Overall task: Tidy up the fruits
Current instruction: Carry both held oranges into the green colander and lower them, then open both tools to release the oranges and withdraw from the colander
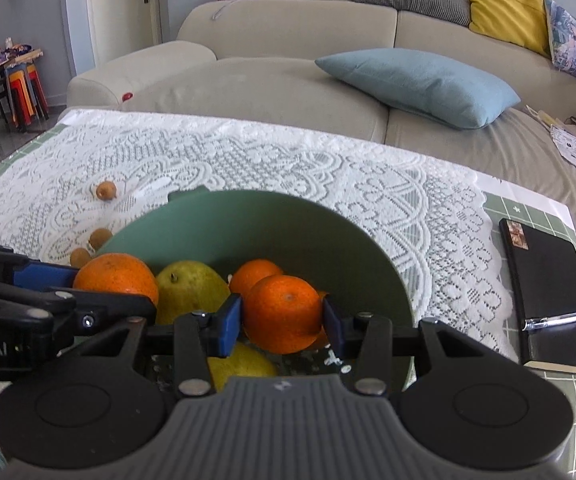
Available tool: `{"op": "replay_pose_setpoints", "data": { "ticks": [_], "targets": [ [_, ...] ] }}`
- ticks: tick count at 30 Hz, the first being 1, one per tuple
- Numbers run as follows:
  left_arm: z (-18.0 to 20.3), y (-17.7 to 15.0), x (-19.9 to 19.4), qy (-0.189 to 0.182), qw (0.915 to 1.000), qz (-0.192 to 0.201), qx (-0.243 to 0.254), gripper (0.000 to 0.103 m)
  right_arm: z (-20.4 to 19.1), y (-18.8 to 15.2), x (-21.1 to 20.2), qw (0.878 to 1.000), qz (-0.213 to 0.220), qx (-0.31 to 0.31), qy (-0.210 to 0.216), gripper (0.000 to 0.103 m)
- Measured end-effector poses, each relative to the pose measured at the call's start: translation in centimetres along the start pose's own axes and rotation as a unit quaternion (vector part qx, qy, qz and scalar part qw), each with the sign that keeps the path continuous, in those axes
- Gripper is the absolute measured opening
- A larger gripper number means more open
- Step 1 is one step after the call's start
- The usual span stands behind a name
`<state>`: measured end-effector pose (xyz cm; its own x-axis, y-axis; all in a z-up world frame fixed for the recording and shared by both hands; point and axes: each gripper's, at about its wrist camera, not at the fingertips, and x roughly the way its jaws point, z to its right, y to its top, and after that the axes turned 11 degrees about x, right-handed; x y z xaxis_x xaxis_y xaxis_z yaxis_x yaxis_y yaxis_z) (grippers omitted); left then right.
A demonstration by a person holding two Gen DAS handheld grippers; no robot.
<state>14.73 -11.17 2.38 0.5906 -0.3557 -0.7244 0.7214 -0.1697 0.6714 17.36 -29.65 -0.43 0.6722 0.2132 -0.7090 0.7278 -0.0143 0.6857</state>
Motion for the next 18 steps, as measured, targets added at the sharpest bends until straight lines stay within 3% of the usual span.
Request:
{"op": "replay_pose_setpoints", "data": {
  "ticks": [18],
  "targets": [
    [-0.1,-0.11,0.62,-0.005,0.9999,-0.012,-0.005,0.056,0.34,-0.12,0.8,1.0,-0.015,0.001,-0.002,0.043]
  ]
}}
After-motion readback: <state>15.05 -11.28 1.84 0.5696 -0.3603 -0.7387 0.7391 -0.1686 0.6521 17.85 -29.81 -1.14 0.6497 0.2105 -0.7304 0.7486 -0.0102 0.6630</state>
